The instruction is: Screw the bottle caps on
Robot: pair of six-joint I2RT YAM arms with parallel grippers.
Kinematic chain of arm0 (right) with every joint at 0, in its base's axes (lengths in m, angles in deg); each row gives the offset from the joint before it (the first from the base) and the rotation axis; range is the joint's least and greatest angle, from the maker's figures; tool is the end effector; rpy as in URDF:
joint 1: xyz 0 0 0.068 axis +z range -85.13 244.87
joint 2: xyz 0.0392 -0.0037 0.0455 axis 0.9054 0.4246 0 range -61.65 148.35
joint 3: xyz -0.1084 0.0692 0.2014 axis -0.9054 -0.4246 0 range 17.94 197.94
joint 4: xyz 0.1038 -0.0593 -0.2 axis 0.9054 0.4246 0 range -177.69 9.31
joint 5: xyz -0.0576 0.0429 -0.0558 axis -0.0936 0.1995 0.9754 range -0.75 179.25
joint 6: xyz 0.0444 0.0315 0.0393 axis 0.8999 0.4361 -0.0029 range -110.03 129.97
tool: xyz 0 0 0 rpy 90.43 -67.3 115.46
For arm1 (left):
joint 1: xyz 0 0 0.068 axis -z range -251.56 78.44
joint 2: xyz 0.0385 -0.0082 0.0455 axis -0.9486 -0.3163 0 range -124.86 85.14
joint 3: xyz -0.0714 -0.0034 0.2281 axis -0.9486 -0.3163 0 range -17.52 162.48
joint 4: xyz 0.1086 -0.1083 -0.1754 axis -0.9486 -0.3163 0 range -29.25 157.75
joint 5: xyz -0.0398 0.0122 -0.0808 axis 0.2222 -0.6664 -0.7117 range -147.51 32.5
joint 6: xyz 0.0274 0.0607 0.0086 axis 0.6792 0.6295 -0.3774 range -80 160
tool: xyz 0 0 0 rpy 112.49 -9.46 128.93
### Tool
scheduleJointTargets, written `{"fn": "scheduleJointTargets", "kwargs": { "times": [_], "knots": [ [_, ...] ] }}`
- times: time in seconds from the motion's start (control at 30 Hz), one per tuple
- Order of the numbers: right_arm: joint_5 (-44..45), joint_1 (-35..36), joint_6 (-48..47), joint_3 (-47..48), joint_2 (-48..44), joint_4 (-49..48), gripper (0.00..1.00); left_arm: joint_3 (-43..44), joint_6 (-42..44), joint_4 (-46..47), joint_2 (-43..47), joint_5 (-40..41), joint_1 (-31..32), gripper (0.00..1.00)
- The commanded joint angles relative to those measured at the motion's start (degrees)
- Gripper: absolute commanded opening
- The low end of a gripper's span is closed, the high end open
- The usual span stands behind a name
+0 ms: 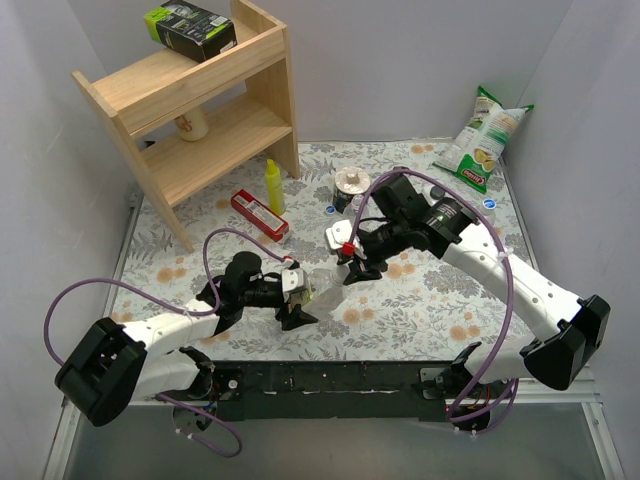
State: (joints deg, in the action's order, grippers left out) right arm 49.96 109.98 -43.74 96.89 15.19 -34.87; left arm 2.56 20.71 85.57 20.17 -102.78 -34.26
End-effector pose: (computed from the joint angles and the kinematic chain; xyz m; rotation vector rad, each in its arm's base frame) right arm 0.1546 0.2032 0.3148 -1.9449 1.2789 0.7601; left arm 0.1494 -0.1617 0.1613 0.8674 2.0122 -1.3953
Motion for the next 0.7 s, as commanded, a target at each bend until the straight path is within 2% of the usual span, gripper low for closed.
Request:
{"fn": "scheduleJointTargets", "kwargs": {
  "times": [0.0, 0.13, 0.17, 0.3, 0.4, 0.67],
  "knots": [
    [-1.6, 0.6, 2.6, -0.6, 4.2, 5.5, 0.25, 5.7, 2.3, 7.8, 1.3, 0.7, -0.2, 0.00],
    [-1.1, 0.6, 6.2, 0.8, 7.4, 6.8, 0.24, 7.1, 3.3, 8.5, 1.2, 5.1, 0.3, 0.00],
    [-0.4, 0.6, 8.3, 0.6, 7.7, 4.2, 0.24, 7.3, 2.5, 9.3, 1.3, 8.2, 0.4, 0.00],
    [5.0, 0.4, 28.3, 1.4, 9.2, -2.6, 0.22, 9.2, -4.0, 10.4, 1.2, 13.3, 0.4, 0.00],
    [3.1, -0.4, 36.7, 2.1, 11.0, -4.2, 0.22, 9.0, -5.5, 11.2, 1.8, 14.6, 1.5, 0.00],
    [-0.8, -3.2, 41.0, 6.1, 15.3, -4.5, 0.19, 6.3, 0.6, 10.3, 2.3, 16.4, 2.7, 0.00]
  ]
}}
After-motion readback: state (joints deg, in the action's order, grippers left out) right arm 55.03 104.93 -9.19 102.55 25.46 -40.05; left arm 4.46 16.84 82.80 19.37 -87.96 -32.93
